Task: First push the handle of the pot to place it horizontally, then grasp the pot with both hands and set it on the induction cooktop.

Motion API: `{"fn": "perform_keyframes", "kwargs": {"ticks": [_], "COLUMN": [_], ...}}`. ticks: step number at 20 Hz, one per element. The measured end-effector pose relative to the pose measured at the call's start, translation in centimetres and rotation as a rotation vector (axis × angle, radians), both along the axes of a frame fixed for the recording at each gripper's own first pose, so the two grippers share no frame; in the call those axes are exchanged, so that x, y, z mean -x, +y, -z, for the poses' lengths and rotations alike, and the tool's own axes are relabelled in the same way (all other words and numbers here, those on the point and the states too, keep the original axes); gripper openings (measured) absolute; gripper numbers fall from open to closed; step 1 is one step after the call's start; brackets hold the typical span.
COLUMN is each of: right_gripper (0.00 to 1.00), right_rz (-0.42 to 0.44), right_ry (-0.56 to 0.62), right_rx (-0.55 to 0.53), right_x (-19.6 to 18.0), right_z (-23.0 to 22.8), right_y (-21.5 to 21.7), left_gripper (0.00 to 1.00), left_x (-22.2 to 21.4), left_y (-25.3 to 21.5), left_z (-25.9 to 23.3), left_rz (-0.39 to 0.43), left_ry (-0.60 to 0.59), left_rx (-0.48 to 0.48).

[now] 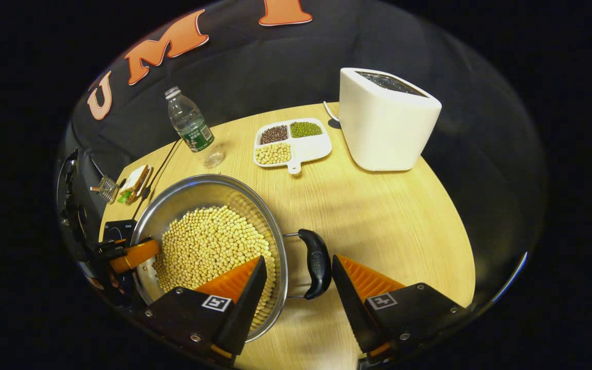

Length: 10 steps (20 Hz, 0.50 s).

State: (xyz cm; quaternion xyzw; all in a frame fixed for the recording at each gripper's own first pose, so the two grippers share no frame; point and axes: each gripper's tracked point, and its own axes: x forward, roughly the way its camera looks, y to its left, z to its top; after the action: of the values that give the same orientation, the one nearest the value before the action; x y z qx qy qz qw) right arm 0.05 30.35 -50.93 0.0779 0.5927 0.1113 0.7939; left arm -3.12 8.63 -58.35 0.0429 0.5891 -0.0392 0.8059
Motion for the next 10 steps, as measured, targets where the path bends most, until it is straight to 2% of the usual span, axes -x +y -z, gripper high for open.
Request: {"fn": "perform_keyframes", "kwargs": {"ticks": [2, 3, 4, 5, 6, 8, 10], "right_gripper": [0.76, 0.65, 0.67, 0.6, 0.65, 0.62, 0.53], "right_rz": [-0.008, -0.017, -0.025, -0.044, -0.052, -0.065, -0.104], "right_ry": [0.003, 0.005, 0.008, 0.022, 0.026, 0.051, 0.098], "right_rx": [0.032, 0.041, 0.045, 0.042, 0.033, 0.019, 0.031], "right_x": [0.0, 0.0, 0.1, 0.2, 0.2, 0.3, 1.0], "right_z": [0.7, 0.9, 1.1, 1.5, 1.2, 1.3, 1.4], "right_y": [-0.2, -0.3, -0.3, -0.2, -0.2, -0.1, -0.2], "left_gripper": [0.72, 0.73, 0.73, 0.73, 0.72, 0.7, 0.69], "left_x": [-0.3, -0.4, -0.4, -0.4, -0.5, -0.4, -0.5], "left_y": [0.1, 0.1, 0.1, 0.1, 0.1, 0.0, -0.2], "left_z": [0.1, 0.1, 0.1, 0.1, 0.1, -0.1, -0.4], "left_rz": [0.0, 0.002, 0.009, 0.012, 0.013, 0.023, 0.032], "left_ry": [-0.019, -0.032, -0.039, -0.043, -0.046, -0.047, -0.049], "left_rx": [-0.003, -0.006, -0.01, -0.014, -0.015, -0.026, -0.043]}}
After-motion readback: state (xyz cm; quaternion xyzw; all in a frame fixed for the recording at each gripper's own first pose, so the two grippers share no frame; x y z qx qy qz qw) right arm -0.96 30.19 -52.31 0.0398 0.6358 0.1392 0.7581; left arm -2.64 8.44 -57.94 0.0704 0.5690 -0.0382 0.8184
